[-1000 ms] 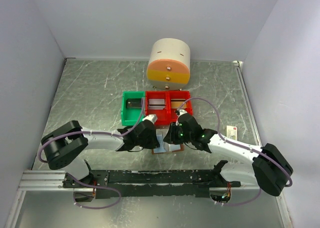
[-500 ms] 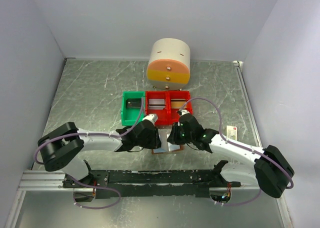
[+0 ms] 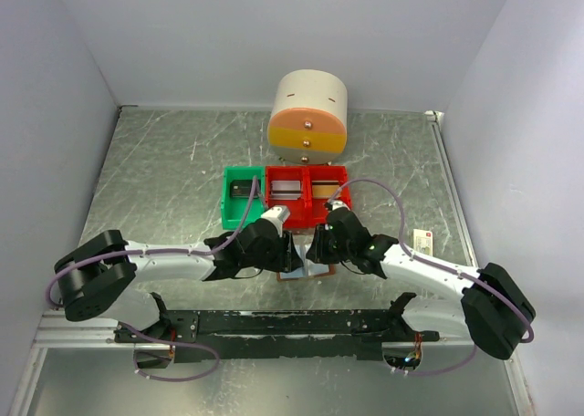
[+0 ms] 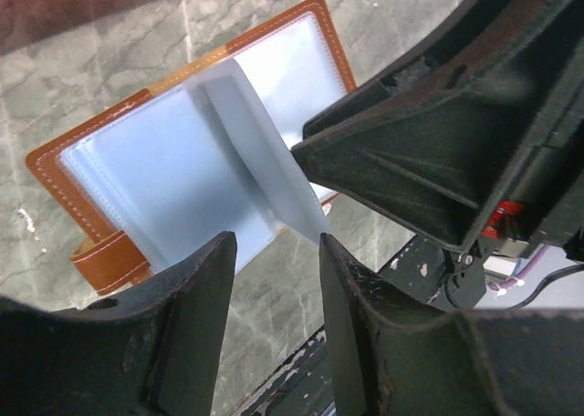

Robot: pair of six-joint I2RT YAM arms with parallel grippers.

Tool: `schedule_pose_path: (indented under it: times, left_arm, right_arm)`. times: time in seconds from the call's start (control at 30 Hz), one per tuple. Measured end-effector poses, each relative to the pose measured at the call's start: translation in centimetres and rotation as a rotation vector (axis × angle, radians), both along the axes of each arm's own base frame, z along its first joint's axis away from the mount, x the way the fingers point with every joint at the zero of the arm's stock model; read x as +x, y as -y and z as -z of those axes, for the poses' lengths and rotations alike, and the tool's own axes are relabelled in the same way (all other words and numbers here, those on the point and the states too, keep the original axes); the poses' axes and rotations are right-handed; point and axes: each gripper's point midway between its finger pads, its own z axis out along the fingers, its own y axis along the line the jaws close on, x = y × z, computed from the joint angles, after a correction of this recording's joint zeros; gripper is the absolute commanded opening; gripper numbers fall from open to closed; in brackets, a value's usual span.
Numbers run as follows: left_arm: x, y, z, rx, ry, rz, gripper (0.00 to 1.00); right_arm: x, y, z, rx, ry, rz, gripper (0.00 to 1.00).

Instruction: Take the credit cards out of the card holder

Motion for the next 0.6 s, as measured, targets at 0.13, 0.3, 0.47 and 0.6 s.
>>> schedule_pose_path:
  times: [0.13,0.3,0.47,0.6]
  left_arm:
    - [-0.1,0.4,-0.3,-0.019,0.001,0.011,0.54]
    - [0.3,-1.1,0.0,0.037,-0.011,-0.069,0.66]
    - [1.0,-5.1,-1.3,0.067,0.025,-0.222,0.68]
    - [0.9,-7.5,-0.4,0.12,0.027,-0.288,0.66]
  right_arm:
    - [0.2,0.5,0.3,-0.01,0.001,0.017,0.26]
    - [-0.1,0.7,0.6,-0.011,-0.004,0.011,0.33]
    - [0.1,0.2,-0.3,0.014,0.023,-0.013,0.41]
    - [0.4,-0.6,-0.6,0.029,0.018,-0.031,0.51]
